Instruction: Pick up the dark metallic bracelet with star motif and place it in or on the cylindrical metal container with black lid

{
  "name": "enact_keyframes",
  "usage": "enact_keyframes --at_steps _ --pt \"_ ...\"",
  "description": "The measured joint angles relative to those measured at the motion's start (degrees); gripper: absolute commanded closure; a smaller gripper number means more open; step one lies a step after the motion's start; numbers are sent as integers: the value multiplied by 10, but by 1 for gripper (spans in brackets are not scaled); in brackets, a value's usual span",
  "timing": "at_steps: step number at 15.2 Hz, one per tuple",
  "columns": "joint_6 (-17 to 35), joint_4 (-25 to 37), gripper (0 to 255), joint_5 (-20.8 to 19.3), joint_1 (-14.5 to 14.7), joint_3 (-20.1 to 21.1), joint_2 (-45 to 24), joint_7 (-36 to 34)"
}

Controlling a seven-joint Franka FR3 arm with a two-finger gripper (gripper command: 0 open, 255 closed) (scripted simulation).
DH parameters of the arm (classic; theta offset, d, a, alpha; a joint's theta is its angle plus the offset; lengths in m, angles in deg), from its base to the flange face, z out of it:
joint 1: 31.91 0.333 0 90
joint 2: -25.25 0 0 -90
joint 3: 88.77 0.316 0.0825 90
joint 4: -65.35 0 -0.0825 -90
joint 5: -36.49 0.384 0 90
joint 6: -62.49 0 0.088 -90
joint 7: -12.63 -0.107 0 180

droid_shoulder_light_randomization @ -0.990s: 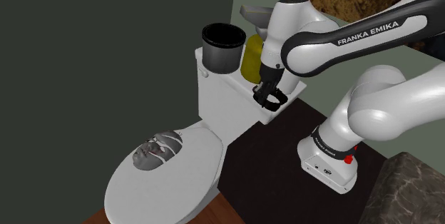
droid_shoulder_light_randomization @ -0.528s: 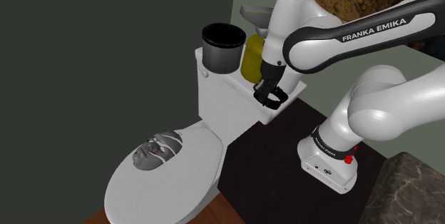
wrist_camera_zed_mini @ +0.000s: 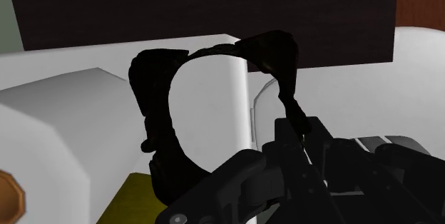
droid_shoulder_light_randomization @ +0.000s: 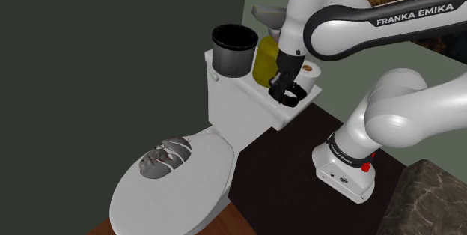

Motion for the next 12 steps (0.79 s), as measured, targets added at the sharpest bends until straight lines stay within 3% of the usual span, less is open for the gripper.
enact_keyframes --at_steps 12 --pt "-115 73 255 -9 -3 -8 42 -4"
